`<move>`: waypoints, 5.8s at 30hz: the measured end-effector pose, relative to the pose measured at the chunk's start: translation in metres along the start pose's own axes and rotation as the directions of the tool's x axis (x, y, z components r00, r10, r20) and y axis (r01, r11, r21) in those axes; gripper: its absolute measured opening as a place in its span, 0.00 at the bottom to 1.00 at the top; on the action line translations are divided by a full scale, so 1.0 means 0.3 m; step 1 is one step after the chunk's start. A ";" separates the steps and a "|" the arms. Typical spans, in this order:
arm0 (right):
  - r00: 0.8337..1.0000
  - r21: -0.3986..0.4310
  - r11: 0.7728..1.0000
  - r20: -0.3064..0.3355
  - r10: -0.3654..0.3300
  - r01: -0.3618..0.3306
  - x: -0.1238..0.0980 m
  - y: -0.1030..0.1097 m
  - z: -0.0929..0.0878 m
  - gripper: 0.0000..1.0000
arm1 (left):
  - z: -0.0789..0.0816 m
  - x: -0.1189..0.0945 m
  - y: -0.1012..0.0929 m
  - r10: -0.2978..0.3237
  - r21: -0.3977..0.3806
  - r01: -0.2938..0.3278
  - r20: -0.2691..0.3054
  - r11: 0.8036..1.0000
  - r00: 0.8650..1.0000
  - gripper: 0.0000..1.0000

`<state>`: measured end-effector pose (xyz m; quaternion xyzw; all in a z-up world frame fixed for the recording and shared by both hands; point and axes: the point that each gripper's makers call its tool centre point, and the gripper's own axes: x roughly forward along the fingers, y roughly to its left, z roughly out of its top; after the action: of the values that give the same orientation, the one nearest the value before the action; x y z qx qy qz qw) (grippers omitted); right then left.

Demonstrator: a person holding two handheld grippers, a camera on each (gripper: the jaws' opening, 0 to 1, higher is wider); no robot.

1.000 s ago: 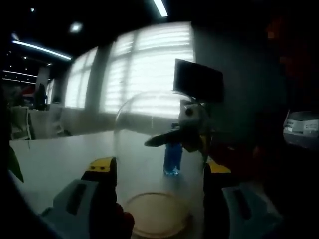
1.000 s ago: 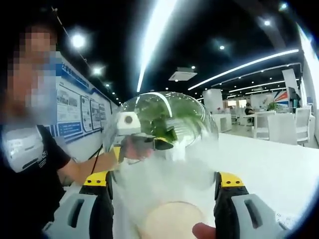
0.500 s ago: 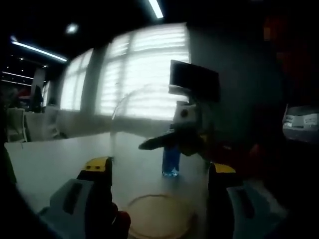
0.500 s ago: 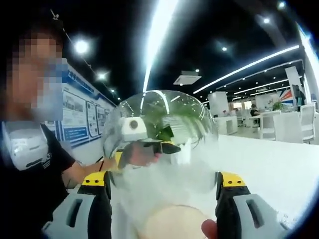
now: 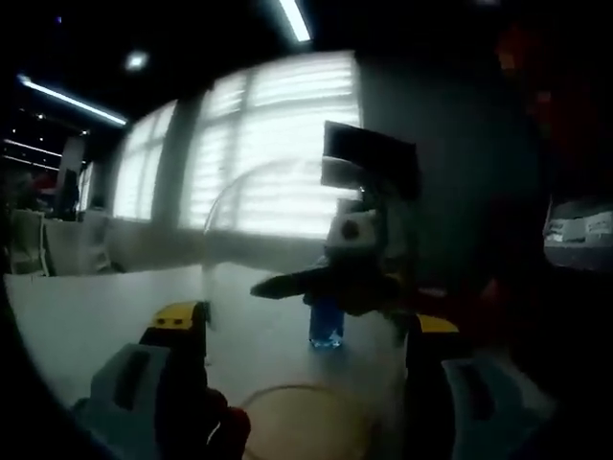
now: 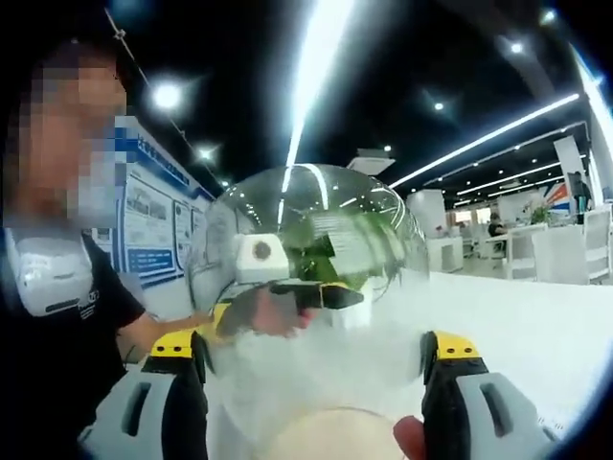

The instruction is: Open the cover put in the Mizone put the cover back on

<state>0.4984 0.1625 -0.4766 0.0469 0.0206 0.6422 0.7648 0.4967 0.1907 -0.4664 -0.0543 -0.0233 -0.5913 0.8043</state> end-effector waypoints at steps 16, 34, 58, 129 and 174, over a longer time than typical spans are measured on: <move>0.999 -0.011 0.999 -0.043 -0.033 0.033 0.019 0.013 -0.005 0.90 | -0.024 0.053 -0.009 0.078 0.075 -0.074 -0.048 0.994 0.996 0.85; 0.990 0.001 0.997 -0.116 -0.075 0.076 0.032 0.005 -0.012 0.90 | -0.030 0.065 0.002 0.115 0.088 -0.110 -0.048 0.990 0.992 0.86; 0.994 0.057 0.996 -0.080 -0.071 0.076 0.034 0.017 0.010 0.90 | -0.033 0.050 0.004 0.101 0.103 -0.094 -0.065 0.990 0.993 0.85; 0.989 0.025 0.996 -0.125 -0.081 0.085 -0.026 0.252 0.003 0.90 | -0.016 0.023 -0.231 0.173 0.101 -0.159 -0.146 0.982 0.974 0.86; 0.985 -0.215 0.974 -0.169 0.033 -0.069 -0.060 0.350 -0.056 0.90 | -0.037 -0.048 -0.312 0.016 0.189 0.016 -0.170 0.982 0.985 0.82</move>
<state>0.3909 0.1636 -0.4836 -0.0907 0.0112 0.6616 0.7442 0.4029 0.1754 -0.4734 0.0733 -0.0106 -0.5889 0.8048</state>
